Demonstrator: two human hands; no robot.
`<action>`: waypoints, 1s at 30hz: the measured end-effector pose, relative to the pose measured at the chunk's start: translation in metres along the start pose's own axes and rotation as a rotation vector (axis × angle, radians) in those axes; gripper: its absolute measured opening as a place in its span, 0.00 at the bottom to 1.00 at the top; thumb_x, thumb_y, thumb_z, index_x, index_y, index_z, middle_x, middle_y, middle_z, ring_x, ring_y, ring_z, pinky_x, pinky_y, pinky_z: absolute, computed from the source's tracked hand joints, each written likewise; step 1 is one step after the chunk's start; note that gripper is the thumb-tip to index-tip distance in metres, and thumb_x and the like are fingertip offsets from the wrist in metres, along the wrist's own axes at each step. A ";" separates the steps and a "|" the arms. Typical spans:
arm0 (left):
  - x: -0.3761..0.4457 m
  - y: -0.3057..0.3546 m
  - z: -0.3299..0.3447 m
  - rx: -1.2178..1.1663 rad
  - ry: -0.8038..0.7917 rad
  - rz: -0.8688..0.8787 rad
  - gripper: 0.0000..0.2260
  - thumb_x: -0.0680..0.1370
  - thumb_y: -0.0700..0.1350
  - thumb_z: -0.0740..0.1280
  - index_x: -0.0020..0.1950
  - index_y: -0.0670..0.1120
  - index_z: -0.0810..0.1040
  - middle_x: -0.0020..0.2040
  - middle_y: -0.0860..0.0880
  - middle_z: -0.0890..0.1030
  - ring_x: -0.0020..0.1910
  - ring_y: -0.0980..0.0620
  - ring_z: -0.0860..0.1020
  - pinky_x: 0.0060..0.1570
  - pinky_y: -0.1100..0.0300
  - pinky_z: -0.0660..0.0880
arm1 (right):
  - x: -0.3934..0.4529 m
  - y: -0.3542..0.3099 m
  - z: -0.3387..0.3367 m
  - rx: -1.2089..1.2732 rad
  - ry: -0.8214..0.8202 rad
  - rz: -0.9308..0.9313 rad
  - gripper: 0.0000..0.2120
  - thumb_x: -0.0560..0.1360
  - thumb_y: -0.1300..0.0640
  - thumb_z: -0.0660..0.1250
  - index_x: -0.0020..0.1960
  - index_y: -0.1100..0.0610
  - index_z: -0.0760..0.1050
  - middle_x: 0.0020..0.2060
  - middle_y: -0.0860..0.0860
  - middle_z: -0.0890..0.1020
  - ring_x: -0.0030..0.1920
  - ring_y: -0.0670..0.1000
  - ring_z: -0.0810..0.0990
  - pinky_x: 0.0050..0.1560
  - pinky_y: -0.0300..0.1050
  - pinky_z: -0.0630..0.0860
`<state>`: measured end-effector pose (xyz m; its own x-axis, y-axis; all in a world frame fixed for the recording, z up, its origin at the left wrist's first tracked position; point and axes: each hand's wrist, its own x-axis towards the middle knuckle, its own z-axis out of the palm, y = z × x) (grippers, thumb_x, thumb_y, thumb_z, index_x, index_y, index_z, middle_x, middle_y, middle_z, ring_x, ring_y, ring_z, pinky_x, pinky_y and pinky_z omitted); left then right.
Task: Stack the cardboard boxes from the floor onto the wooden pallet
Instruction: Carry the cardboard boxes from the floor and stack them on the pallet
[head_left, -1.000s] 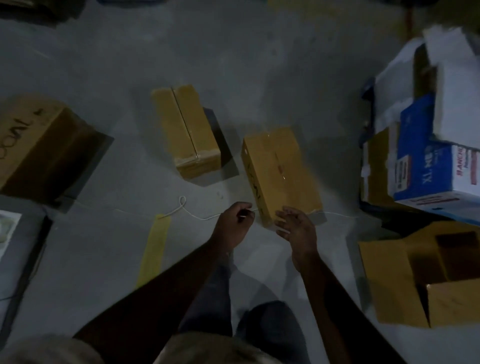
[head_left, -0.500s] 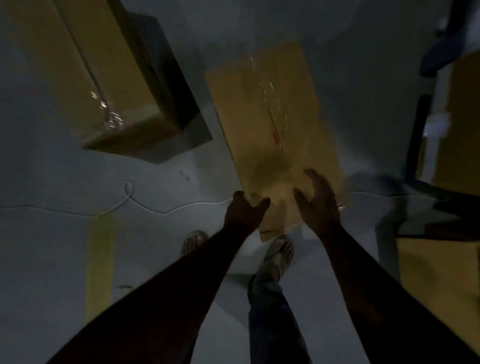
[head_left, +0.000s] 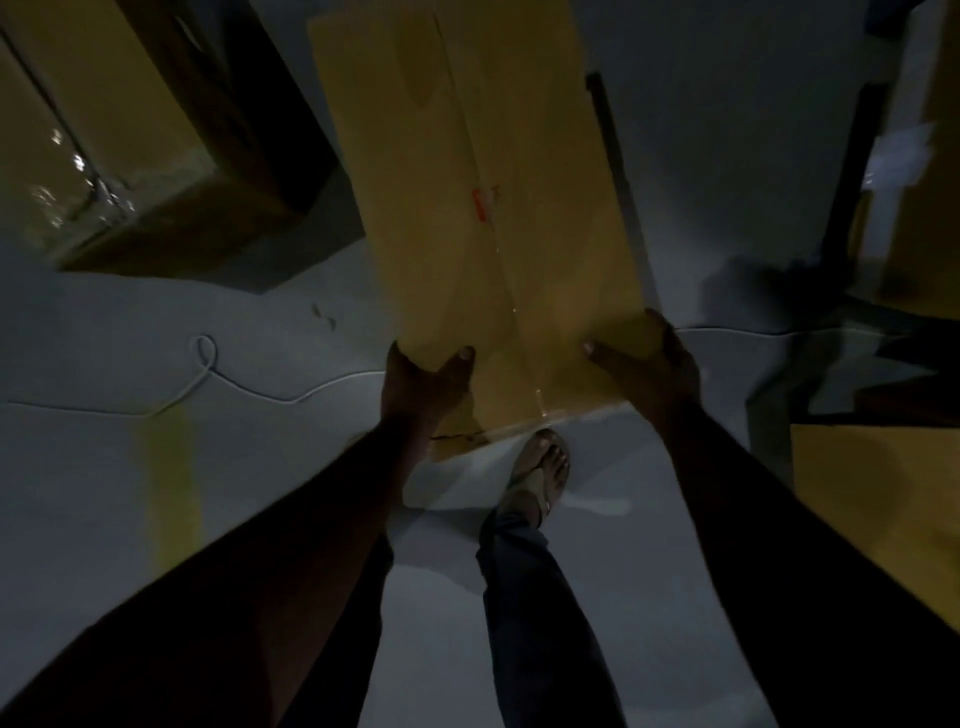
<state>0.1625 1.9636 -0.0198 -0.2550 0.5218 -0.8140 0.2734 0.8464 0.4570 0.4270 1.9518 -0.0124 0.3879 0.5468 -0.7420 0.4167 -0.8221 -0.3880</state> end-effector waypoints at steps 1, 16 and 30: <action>-0.016 0.011 -0.014 -0.014 -0.024 0.002 0.41 0.67 0.67 0.76 0.76 0.57 0.66 0.68 0.56 0.76 0.64 0.49 0.77 0.63 0.49 0.77 | -0.012 -0.007 -0.005 0.045 -0.006 -0.015 0.45 0.61 0.29 0.78 0.74 0.38 0.69 0.67 0.45 0.79 0.66 0.54 0.78 0.68 0.55 0.76; -0.302 0.069 -0.239 0.189 -0.400 0.215 0.39 0.66 0.67 0.78 0.74 0.60 0.71 0.67 0.55 0.79 0.62 0.48 0.80 0.63 0.43 0.77 | -0.434 -0.026 -0.073 0.615 0.181 -0.035 0.28 0.74 0.40 0.75 0.73 0.40 0.75 0.61 0.39 0.83 0.60 0.45 0.83 0.63 0.51 0.81; -0.531 -0.032 -0.236 0.498 -0.744 0.535 0.26 0.76 0.52 0.73 0.73 0.55 0.74 0.64 0.54 0.82 0.60 0.47 0.81 0.62 0.45 0.78 | -0.764 0.154 -0.014 0.929 0.674 0.114 0.26 0.72 0.35 0.74 0.67 0.43 0.78 0.53 0.41 0.86 0.49 0.45 0.86 0.53 0.54 0.85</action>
<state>0.0704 1.6848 0.4824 0.6025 0.4755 -0.6410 0.5767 0.2959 0.7615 0.2059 1.4100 0.5025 0.8614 0.2059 -0.4643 -0.3062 -0.5188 -0.7982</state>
